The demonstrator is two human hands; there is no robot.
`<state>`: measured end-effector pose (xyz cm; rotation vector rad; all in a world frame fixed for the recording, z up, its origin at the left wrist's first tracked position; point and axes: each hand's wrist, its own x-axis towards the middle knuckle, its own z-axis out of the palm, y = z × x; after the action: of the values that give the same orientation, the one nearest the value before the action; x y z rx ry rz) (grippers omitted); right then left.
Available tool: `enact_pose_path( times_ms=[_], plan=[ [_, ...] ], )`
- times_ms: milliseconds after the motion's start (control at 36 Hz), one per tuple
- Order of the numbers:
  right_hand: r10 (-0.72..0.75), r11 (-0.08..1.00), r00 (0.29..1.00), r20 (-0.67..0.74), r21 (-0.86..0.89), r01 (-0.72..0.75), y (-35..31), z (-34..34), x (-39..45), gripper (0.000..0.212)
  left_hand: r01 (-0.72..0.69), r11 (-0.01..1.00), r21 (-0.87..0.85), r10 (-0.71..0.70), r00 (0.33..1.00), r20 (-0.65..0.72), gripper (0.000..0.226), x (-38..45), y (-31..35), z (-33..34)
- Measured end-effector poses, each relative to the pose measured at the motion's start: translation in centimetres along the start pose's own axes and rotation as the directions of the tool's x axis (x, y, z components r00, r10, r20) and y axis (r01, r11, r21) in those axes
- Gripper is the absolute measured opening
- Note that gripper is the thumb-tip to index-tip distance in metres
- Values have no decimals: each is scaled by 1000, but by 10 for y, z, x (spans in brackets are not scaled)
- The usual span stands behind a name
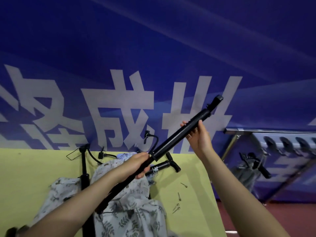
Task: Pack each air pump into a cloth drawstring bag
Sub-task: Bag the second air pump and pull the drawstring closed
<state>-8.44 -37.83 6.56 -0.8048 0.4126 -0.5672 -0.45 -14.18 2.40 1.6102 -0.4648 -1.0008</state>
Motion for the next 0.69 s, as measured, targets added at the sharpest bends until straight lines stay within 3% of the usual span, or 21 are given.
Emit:
enact_pose_path(
  times_ms=[194,306,389,472,583,694],
  plan=[
    [-51,997,997,-66,-70,46,-14,15,-9,35,-109,990,90,114,992,-57,32,-16,-1,7],
    [10,999,992,-127,-52,-16,-9,28,-14,25,-149,974,170,169,979,-112,26,-28,1,13],
    [171,978,966,-191,151,-143,-6,32,-14,40,-144,960,240,173,979,-104,22,-33,3,11],
    [238,943,942,-236,287,-167,4,30,-9,55,-113,947,301,154,981,-115,18,-39,4,6],
    [275,915,920,-279,370,-161,24,25,-14,53,-36,862,506,123,982,-140,20,-48,4,-15],
    [296,889,905,-307,436,-143,37,16,-18,51,-57,776,629,191,971,-147,18,-61,-2,-39]
  ],
)
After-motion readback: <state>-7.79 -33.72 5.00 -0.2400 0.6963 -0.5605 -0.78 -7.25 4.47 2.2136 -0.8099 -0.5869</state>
